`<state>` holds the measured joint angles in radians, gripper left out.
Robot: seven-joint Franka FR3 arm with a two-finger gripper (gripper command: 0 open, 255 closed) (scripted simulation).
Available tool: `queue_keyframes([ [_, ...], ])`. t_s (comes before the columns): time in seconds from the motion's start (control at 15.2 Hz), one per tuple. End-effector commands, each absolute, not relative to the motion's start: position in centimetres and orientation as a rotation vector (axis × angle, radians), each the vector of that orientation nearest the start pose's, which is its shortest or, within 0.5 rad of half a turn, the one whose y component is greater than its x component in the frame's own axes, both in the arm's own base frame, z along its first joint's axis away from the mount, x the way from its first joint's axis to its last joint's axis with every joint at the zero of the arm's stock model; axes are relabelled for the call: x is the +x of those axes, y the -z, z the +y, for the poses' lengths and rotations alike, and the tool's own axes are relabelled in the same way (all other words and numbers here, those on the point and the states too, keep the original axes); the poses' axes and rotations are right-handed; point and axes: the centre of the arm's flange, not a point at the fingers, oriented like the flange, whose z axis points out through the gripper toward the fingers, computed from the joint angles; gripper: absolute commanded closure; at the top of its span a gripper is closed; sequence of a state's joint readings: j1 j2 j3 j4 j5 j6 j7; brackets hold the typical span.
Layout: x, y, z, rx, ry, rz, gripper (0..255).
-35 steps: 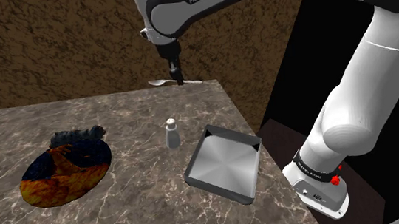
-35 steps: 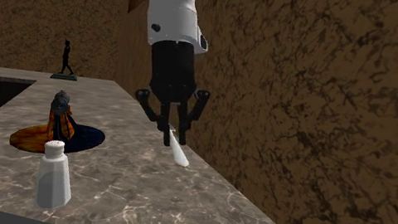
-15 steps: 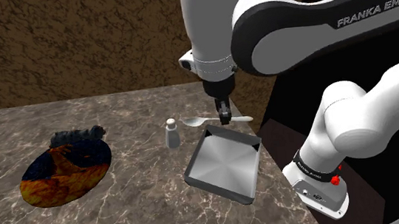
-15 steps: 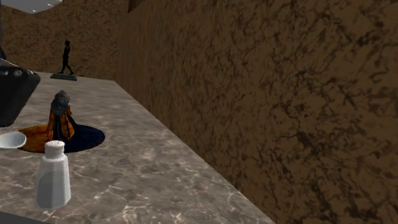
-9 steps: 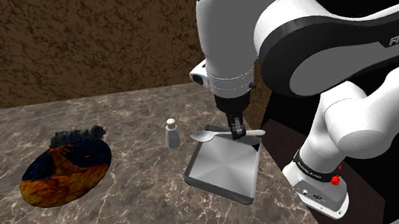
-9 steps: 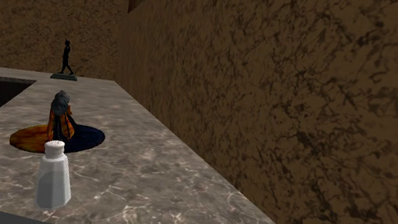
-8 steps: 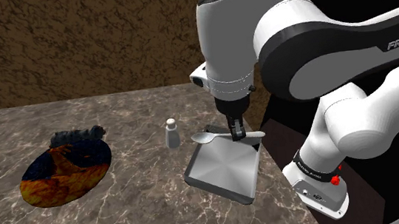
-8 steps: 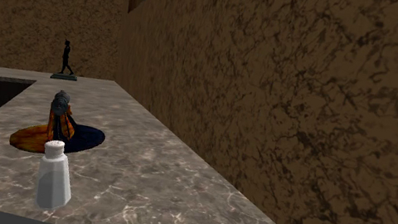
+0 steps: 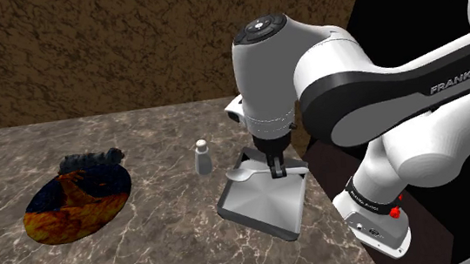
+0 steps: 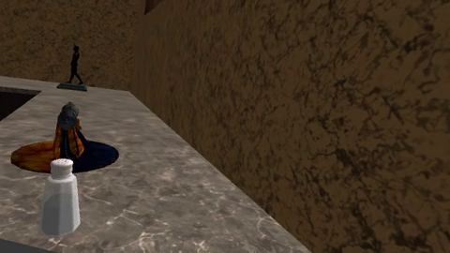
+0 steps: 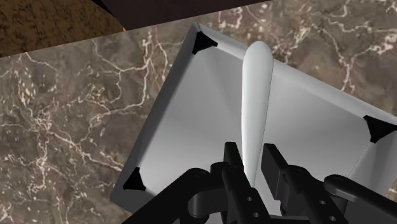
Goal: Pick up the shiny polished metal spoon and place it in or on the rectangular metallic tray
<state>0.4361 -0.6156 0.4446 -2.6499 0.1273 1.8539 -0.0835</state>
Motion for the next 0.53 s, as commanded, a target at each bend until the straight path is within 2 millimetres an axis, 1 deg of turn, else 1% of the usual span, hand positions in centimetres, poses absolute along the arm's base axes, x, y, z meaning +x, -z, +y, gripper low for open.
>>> queue_keyframes([
  [0.0,21.4,-38.9,26.2,-3.061,-0.265,-1.317,255],
  [0.13,21.4,-37.5,26.2,-3.061,-0.265,-1.317,255],
  [0.46,21.4,-37.5,26.2,-3.061,-0.265,-1.317,255],
])
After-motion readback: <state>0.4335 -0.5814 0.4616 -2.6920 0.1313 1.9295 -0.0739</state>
